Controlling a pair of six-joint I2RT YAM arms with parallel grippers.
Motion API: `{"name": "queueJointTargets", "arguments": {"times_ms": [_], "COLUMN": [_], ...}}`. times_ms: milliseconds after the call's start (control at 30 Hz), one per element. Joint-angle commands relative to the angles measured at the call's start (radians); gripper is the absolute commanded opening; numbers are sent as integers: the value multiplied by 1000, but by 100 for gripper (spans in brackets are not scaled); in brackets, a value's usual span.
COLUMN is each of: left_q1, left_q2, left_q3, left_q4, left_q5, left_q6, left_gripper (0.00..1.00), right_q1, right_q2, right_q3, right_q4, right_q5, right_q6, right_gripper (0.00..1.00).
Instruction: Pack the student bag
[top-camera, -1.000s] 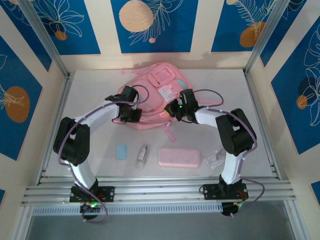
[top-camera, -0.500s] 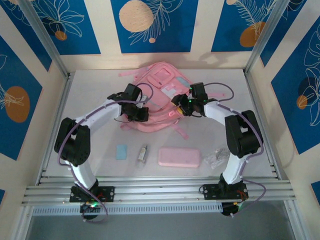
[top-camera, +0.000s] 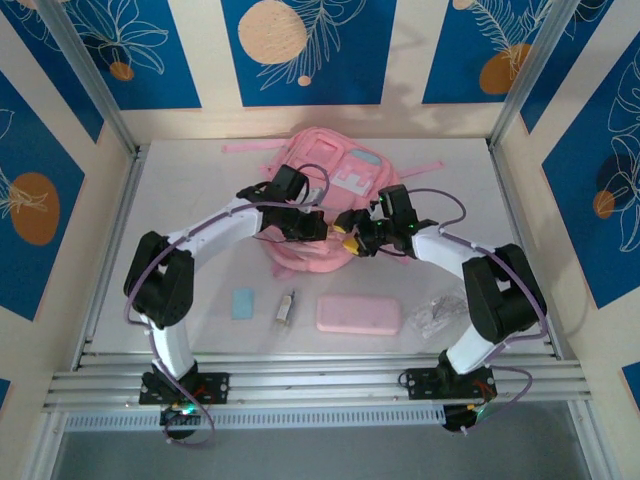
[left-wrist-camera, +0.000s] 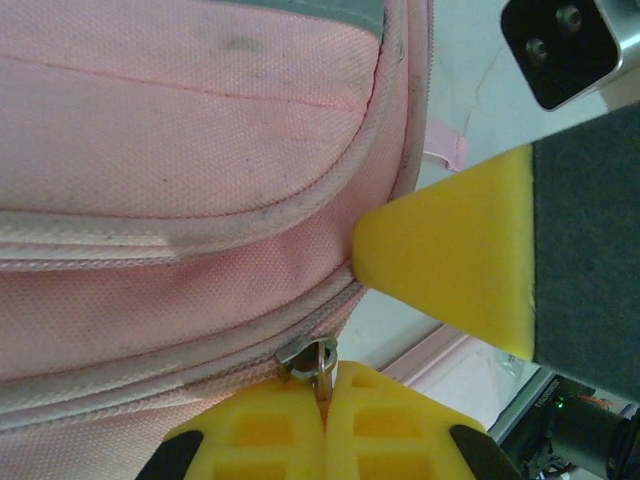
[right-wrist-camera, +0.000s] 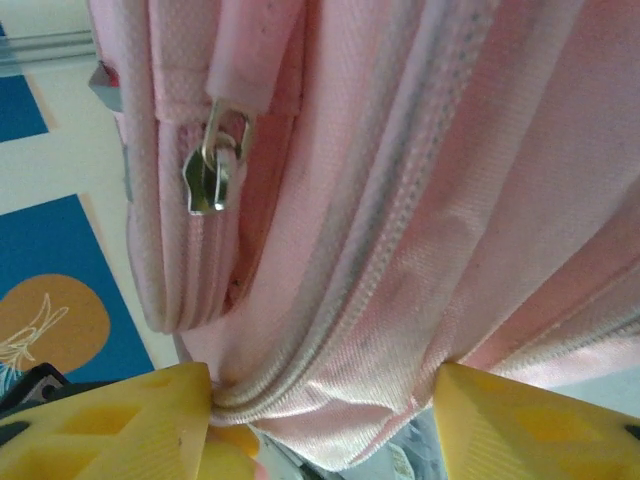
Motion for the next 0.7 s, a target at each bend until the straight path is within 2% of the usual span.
{"name": "queueJointTargets", "arguments": {"times_ms": [0, 67, 100, 300, 467, 567, 667], "left_q1": [-28, -26, -23, 61, 159, 208, 208], "left_q2": [-32, -45, -49, -59, -45, -46, -68], "left_q3": [15, 2, -2, -40, -33, -37, -46], "left_q4": [70, 22, -7, -133, -196, -187, -168], "left_q5": [93, 43, 10, -158, -369, -384, -330], "left_q6": [-6, 24, 43, 129, 204, 211, 219], "left_gripper": [0, 0, 0, 0, 0, 0, 0], "right_q1": [7, -3, -9, -73, -125, -150, -189], "right_q2": [58, 58, 54, 1, -14, -10, 10], "right_q3": [-24, -20, -14, -10, 14, 42, 75], "right_q4": [111, 105, 89, -29, -167, -244, -283], "right_q5": [-11, 37, 52, 71, 28, 37, 69], "right_q6": [63, 22, -6, -184, -341, -420, -480], "right_gripper": [33, 9, 0, 0, 0, 0, 0]}}
